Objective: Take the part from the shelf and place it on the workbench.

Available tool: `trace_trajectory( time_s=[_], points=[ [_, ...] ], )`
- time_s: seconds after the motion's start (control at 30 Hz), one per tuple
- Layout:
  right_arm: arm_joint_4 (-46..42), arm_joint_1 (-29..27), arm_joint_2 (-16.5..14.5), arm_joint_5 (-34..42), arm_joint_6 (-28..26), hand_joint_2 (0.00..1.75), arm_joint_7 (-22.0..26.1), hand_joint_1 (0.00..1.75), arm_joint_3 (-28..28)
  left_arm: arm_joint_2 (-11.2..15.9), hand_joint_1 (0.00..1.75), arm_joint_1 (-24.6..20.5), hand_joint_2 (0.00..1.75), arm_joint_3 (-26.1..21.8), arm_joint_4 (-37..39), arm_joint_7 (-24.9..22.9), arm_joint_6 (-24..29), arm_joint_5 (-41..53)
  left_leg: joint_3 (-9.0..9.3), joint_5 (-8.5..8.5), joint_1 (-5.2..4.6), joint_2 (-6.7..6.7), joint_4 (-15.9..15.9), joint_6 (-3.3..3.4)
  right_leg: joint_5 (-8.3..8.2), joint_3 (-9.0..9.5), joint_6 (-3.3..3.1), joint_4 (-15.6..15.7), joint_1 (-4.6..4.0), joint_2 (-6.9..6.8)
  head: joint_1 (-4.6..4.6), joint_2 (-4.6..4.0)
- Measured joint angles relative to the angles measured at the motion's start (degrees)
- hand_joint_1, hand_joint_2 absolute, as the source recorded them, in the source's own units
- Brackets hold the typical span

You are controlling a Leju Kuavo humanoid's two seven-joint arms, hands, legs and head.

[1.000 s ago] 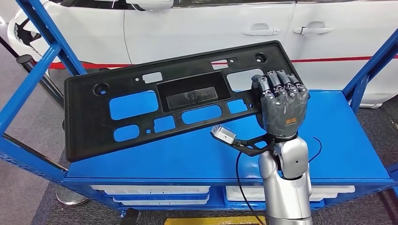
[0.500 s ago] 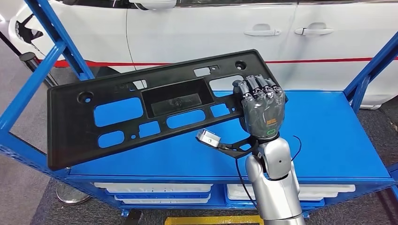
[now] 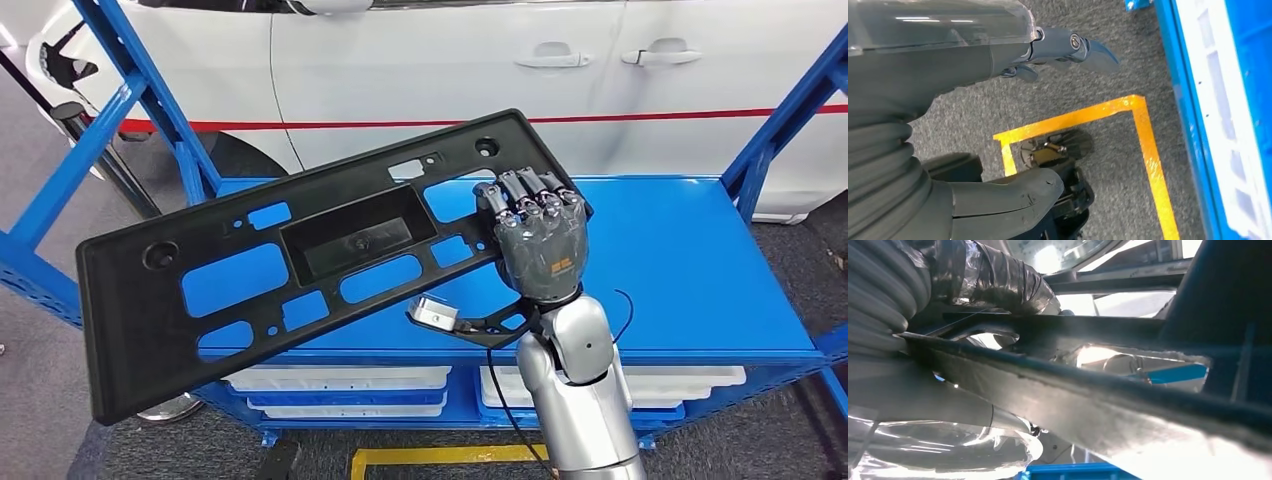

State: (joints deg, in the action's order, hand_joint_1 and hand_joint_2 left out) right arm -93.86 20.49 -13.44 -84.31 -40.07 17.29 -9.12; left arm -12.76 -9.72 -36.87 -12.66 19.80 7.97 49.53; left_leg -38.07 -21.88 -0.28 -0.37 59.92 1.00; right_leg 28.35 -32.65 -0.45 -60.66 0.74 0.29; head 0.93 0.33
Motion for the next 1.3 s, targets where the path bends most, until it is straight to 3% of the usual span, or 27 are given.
trace_trajectory(
  time_s=[0.03, 0.1, 0.17, 0.2, 0.23, 0.27, 0.3, 0.37, 0.43, 0.5, 0.53, 0.6, 0.67, 0.7, 0.77, 0.83, 0.9, 0.93, 1.0, 1.03, 1.07, 1.17, 1.2, 1.23, 1.27, 1.3],
  points=[
    [0.0, 0.0, -0.2, 0.1, 0.0, 1.75, 0.2, 1.75, 0.0, 0.0, 0.00, 0.1, 1.75, 0.0, 0.0, 0.0, 0.0, 0.1, -0.43, -0.84, 0.10, 0.00, 0.7, -0.34, -0.51, -0.34, -0.46, 0.2, 0.06, -0.08, 0.03, 0.00],
    [0.1, 0.1, -0.6, 0.4, 0.0, 1.75, 0.9, 1.75, 0.0, 0.0, 0.00, 0.2, 1.75, 0.0, 0.0, -0.1, -0.1, 0.2, -2.07, -5.08, 0.41, 0.02, 5.0, -0.94, -1.60, -1.34, -1.15, 0.4, 0.15, -0.26, 0.09, 0.00],
    [0.2, 0.0, -1.1, 0.8, 0.0, 1.75, 1.9, 1.75, 0.0, 0.0, 0.00, 0.3, 1.75, 0.0, 0.0, -0.4, -0.1, 0.3, -3.83, -9.75, 0.64, 0.04, 11.7, -1.44, -2.65, -2.70, -1.36, 0.4, 0.05, -0.34, 0.12, 0.00],
    [0.3, -0.1, -1.4, 1.0, 0.0, 1.75, 2.4, 1.75, 0.0, 0.0, 0.00, 0.3, 1.75, 0.0, 0.0, -0.5, -0.1, 0.3, -3.97, -10.67, 0.71, 0.04, 14.0, -1.56, -3.18, -3.44, -1.35, 0.4, 0.00, -0.38, 0.12, 0.00],
    [0.4, -0.2, -1.6, 1.1, 0.0, 1.75, 2.7, 1.75, 0.0, 0.0, 0.00, 0.4, 1.75, 0.0, 0.0, -0.7, -0.1, 0.3, -3.21, -10.50, 0.74, 0.04, 14.5, -1.59, -3.71, -4.17, -1.30, 0.3, -0.03, -0.42, 0.12, 0.00],
    [0.5, -0.3, -1.8, 1.1, 0.0, 1.75, 3.0, 1.75, 0.0, 0.0, 0.00, 0.5, 1.75, 0.0, 0.0, -0.7, -0.1, 0.3, -1.38, -9.43, 0.74, 0.04, 12.9, -1.52, -4.25, -4.86, -1.23, 0.3, -0.04, -0.43, 0.12, 0.00],
    [0.5, -0.4, -1.9, 1.1, 0.0, 1.75, 3.1, 1.75, 0.1, 0.0, 0.00, 0.5, 1.75, 0.0, 0.0, -0.7, 0.0, 0.3, 1.31, -8.18, 0.73, 0.04, 9.7, -1.37, -4.77, -5.46, -1.11, 0.3, -0.04, -0.43, 0.12, 0.00],
    [0.5, -0.5, -2.3, 1.1, 0.0, 1.75, 3.3, 1.75, 0.2, 0.0, 0.00, 0.4, 1.75, 0.0, 0.0, -0.7, 0.0, 0.3, 6.64, -7.41, 0.51, 0.02, 2.1, -0.91, -5.77, -6.23, -0.66, 0.4, -0.04, -0.42, 0.10, 0.00],
    [0.5, -0.6, -2.5, 1.1, 0.0, 1.75, 3.7, 1.75, 0.3, 0.1, 0.00, 0.4, 1.75, 0.0, 0.0, -0.8, 0.0, 0.4, 8.52, -7.63, 0.06, -0.01, -1.4, -0.28, -6.74, -6.35, 0.06, 0.7, 0.06, -0.45, 0.11, 0.00],
    [0.5, -0.8, -2.8, 0.9, 0.0, 1.75, 3.9, 1.75, 0.5, 0.1, 0.00, 0.5, 1.75, 0.0, 0.0, -0.9, -0.1, 0.4, 8.21, -6.49, -0.02, 0.06, -2.1, 0.59, -7.63, -6.31, 0.84, 1.1, 0.16, -0.44, 0.12, 0.00],
    [0.5, -0.8, -2.9, 0.8, 0.0, 1.75, 3.8, 1.75, 0.6, 0.1, 0.00, 0.4, 1.75, 0.0, 0.0, -1.0, -0.1, 0.5, 8.04, -5.68, 0.06, 0.19, -2.6, 1.03, -7.20, -6.56, 1.13, 0.9, 0.14, -0.38, 0.12, 0.00],
    [0.3, -1.0, -2.9, 0.7, 0.0, 1.75, 3.7, 1.75, 0.8, 0.1, 0.00, 0.4, 1.75, 0.1, 0.0, -1.1, -0.2, 0.8, 7.20, -3.84, 0.25, 0.50, -3.5, 1.95, -3.17, -7.83, 1.44, -2.4, 0.07, -0.27, 0.05, 0.00],
    [0.2, -1.2, -2.9, 0.6, 0.0, 1.75, 3.7, 1.75, 1.0, 0.1, 0.00, 0.4, 1.75, 0.1, 0.0, -1.1, -0.3, 0.9, 5.52, -2.48, 0.02, 0.68, -3.5, 2.37, 2.29, -9.48, 1.58, -9.0, 0.08, -0.24, 0.01, 0.00],
    [0.2, -1.4, -2.9, 0.7, 0.0, 1.75, 3.7, 1.75, 1.1, 0.1, 0.00, 0.4, 1.75, 0.1, 0.0, -1.2, -0.4, 0.9, 4.52, -1.86, -0.04, 0.74, -3.3, 2.33, 3.58, -9.82, 1.68, -11.9, 0.12, -0.25, 0.01, 0.00],
    [0.2, -1.6, -2.9, 0.8, 0.0, 1.75, 3.8, 1.75, 1.2, 0.1, 0.00, 0.4, 1.75, 0.1, 0.0, -1.2, -0.6, 0.9, 2.32, -0.60, -0.07, 0.81, -2.9, 2.13, 2.71, -8.16, 1.83, -13.1, 0.22, -0.27, 0.00, 0.00],
    [0.2, -1.4, -2.9, 0.9, 0.0, 1.75, 3.9, 1.75, 1.2, 0.1, 0.00, 0.3, 1.75, 0.1, 0.0, -1.3, -0.6, 0.8, 0.25, 0.51, -0.07, 0.80, -2.1, 1.75, 1.11, -2.89, 1.76, -7.5, 0.37, -0.30, 0.01, 0.00],
    [0.2, -1.0, -2.9, 0.9, 0.0, 1.75, 4.0, 1.75, 1.2, 0.1, 0.00, 0.2, 1.75, 0.1, -0.1, -1.1, -0.6, 0.6, -1.04, 1.32, -0.13, 0.78, -1.3, 1.16, 1.74, 1.81, 1.37, -1.3, 0.18, -0.25, 0.07, 0.00],
    [0.2, -0.9, -2.9, 0.9, 0.0, 1.75, 4.0, 1.75, 1.1, 0.1, 0.00, 0.1, 1.75, 0.1, -0.1, -1.1, -0.6, 0.5, -1.30, 1.71, -0.13, 0.78, -1.0, 0.79, 2.32, 2.78, 1.07, 0.3, 0.01, -0.21, 0.08, 0.00],
    [0.3, -0.6, -3.0, 0.9, 0.0, 1.75, 4.0, 1.75, 1.1, 0.1, 0.00, 0.0, 1.75, 0.1, -0.1, -0.9, -0.5, 0.2, -1.50, 2.59, -0.02, 0.72, -1.1, 0.03, 1.66, 2.43, 0.31, 0.8, -0.20, -0.26, 0.02, 0.00],
    [0.4, -0.5, -3.0, 1.0, 0.0, 1.75, 4.1, 1.75, 1.0, 0.1, 0.00, -0.1, 1.75, 0.1, -0.1, -0.9, -0.5, 0.1, -1.80, 2.36, 0.12, 0.64, -0.9, -0.33, 1.04, 2.02, -0.13, 0.9, -0.17, -0.38, 0.04, 0.00],
    [0.4, -0.4, -3.0, 1.0, 0.0, 1.75, 4.1, 1.75, 0.9, 0.1, 0.00, -0.1, 1.75, 0.1, -0.1, -0.9, -0.4, 0.0, -2.34, 1.03, 0.25, 0.57, -0.1, -0.68, 0.27, 1.43, -0.56, 1.1, -0.10, -0.50, 0.05, 0.00],
    [0.6, -0.2, -3.3, 0.8, 0.0, 1.75, 4.0, 1.75, 0.5, 0.1, 0.00, 0.0, 1.75, 0.1, -0.1, -0.9, -0.2, -0.1, -4.56, -7.37, 0.68, 0.50, 8.1, -1.52, -2.01, -1.12, -1.22, 1.2, 0.00, -0.65, 0.13, 0.00],
    [0.6, -0.2, -3.4, 0.6, 0.0, 1.75, 3.8, 1.75, 0.4, 0.1, 0.00, -0.1, 1.75, 0.1, -0.1, -0.9, -0.2, 0.0, -4.87, -9.05, 0.79, 0.51, 11.3, -1.70, -2.75, -2.09, -1.22, 1.2, -0.02, -0.67, 0.13, 0.00],
    [0.5, -0.2, -3.4, 0.4, 0.0, 1.75, 3.4, 1.75, 0.3, 0.1, 0.00, -0.1, 1.75, 0.1, -0.1, -1.0, -0.2, 0.0, -4.58, -9.32, 0.86, 0.51, 13.5, -1.82, -3.51, -3.12, -1.16, 1.2, -0.04, -0.71, 0.13, 0.00],
    [0.5, -0.3, -3.4, 0.2, 0.0, 1.75, 3.1, 1.75, 0.3, 0.2, 0.00, -0.1, 1.75, 0.1, -0.1, -1.1, -0.2, 0.1, -3.51, -8.40, 0.90, 0.51, 14.0, -1.85, -4.27, -4.15, -1.05, 1.1, -0.02, -0.74, 0.13, 0.00],
    [0.5, -0.3, -3.4, -0.1, 0.0, 1.75, 2.8, 1.75, 0.2, 0.2, 0.00, -0.1, 1.75, 0.1, -0.1, -1.2, -0.2, 0.1, -1.48, -6.98, 0.92, 0.51, 12.6, -1.81, -5.04, -5.14, -0.91, 1.1, 0.01, -0.75, 0.14, 0.00]
  ],
)
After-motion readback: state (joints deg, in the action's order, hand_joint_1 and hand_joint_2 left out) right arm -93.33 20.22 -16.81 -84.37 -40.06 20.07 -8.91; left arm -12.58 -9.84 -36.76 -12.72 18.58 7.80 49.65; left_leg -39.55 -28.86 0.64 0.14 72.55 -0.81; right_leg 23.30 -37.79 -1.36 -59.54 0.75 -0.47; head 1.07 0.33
